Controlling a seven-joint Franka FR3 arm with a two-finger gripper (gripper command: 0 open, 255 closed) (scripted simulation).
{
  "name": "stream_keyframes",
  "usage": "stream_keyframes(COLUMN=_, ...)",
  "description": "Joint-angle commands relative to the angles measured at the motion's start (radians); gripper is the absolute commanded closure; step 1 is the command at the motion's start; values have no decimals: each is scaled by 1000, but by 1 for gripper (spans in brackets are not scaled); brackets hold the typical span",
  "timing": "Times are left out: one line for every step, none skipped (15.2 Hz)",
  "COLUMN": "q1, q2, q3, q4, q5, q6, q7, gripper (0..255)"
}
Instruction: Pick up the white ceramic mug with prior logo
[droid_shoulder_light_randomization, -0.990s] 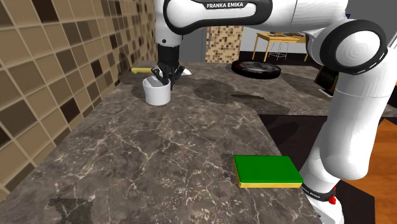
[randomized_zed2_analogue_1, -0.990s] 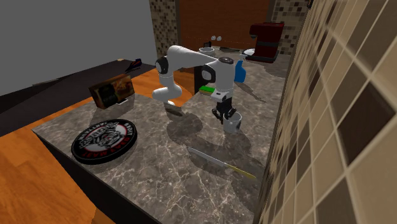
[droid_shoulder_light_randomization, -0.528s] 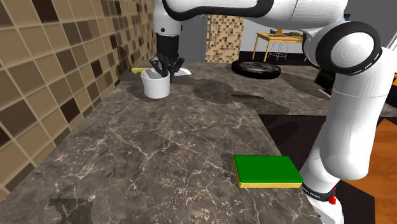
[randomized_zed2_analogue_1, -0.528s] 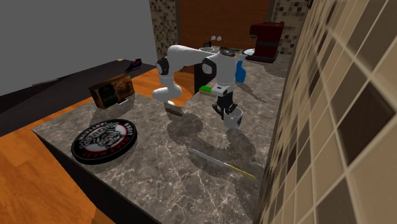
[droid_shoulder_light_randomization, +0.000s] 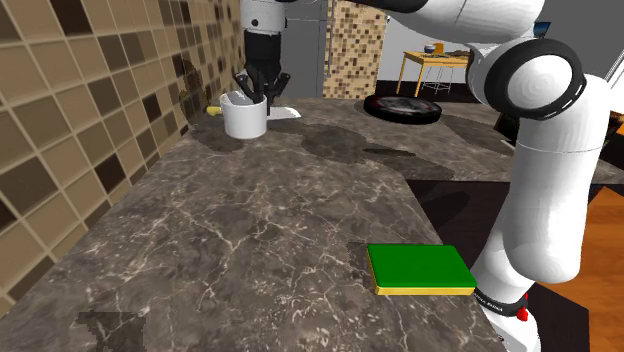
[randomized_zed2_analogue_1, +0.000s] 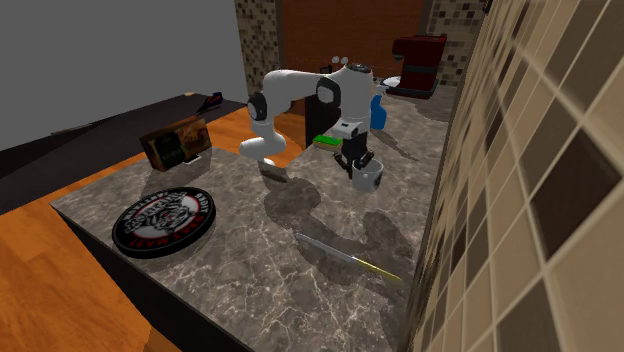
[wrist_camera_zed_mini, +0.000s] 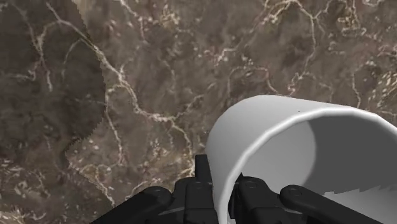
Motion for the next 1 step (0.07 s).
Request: stream_keyframes(q1=3, q2=4, q3=1, q4=14, q5=-2, q6=-10, q7=3, gripper=255)
